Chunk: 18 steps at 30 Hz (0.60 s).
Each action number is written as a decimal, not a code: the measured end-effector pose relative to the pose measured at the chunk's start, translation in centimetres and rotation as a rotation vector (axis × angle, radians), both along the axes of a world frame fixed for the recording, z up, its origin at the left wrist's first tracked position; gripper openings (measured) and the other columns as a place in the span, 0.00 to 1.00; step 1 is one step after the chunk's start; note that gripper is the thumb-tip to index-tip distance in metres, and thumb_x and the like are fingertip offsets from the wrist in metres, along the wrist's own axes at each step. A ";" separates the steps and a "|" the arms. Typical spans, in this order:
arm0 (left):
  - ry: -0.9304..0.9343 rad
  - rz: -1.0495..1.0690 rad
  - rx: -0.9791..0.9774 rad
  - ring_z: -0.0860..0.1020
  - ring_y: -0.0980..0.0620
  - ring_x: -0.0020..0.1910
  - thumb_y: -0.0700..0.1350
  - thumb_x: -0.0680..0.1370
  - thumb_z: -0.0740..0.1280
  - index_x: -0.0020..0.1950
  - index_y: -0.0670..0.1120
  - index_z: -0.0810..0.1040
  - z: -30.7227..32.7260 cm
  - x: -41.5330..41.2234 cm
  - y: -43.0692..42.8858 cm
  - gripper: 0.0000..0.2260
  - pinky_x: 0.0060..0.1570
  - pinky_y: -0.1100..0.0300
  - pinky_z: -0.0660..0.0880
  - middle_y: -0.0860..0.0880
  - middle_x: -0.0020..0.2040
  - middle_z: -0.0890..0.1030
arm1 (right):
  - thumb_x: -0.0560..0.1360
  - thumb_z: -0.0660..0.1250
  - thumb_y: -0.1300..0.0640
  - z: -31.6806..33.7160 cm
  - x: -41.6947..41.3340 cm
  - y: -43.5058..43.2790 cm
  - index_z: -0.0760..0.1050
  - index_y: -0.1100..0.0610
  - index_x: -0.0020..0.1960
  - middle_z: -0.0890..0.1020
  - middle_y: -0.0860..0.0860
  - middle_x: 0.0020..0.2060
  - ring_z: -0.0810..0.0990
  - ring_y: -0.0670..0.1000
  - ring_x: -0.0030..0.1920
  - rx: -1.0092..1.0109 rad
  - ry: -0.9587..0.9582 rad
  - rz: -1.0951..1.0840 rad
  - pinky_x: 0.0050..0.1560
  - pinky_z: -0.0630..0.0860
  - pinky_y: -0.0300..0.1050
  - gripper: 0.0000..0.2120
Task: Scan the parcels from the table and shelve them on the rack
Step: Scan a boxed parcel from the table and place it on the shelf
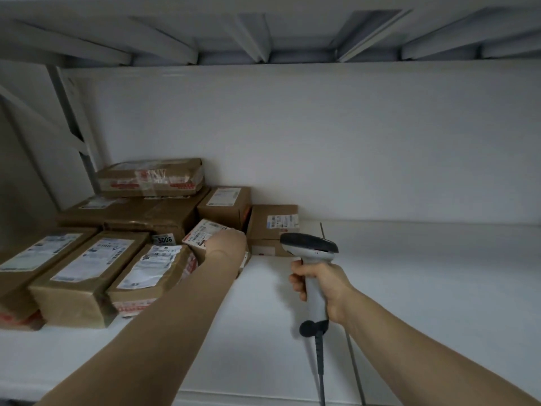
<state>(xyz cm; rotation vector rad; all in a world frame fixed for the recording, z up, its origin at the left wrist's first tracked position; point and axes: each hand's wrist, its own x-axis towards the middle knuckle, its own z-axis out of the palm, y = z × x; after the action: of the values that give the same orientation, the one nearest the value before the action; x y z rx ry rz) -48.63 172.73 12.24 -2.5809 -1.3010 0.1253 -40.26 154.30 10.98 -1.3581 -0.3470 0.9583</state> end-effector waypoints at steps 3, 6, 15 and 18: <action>0.064 0.031 0.098 0.73 0.45 0.61 0.42 0.79 0.61 0.65 0.42 0.74 0.2 0.2 0.7 0.15 0.53 0.55 0.71 0.42 0.63 0.74 | 0.70 0.70 0.67 0.2 0.2 -0.1 0.80 0.63 0.47 0.82 0.57 0.33 0.78 0.50 0.29 0.016 0.008 0.004 0.30 0.75 0.41 0.06; 0.009 0.051 0.096 0.61 0.38 0.71 0.43 0.81 0.58 0.73 0.41 0.64 -0.3 0.2 1.4 0.21 0.60 0.48 0.70 0.38 0.71 0.62 | 0.70 0.70 0.67 0.2 0.3 -0.2 0.80 0.63 0.47 0.82 0.58 0.32 0.78 0.50 0.29 0.022 0.018 0.001 0.30 0.75 0.41 0.06; 0.103 -0.007 0.180 0.67 0.40 0.65 0.43 0.79 0.60 0.71 0.46 0.67 -0.4 2.2 1.9 0.20 0.61 0.47 0.67 0.40 0.67 0.68 | 0.70 0.70 0.67 0.1 0.9 -0.1 0.80 0.63 0.45 0.82 0.57 0.31 0.77 0.50 0.28 0.015 0.029 -0.030 0.29 0.74 0.41 0.05; 0.142 -0.297 0.372 0.61 0.41 0.71 0.43 0.79 0.59 0.71 0.43 0.67 -1.6 3.9 1.8 0.20 0.74 0.43 0.45 0.43 0.69 0.69 | 0.70 0.70 0.68 0.2 1.1 0.1 0.80 0.63 0.46 0.82 0.57 0.31 0.77 0.50 0.27 0.016 0.031 -0.036 0.29 0.74 0.41 0.05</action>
<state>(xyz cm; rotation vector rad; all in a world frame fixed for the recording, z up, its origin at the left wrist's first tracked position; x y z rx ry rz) -44.75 174.49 10.63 -2.3591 -0.7925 0.0095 -39.13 154.36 11.23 -1.3296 -0.3052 0.9437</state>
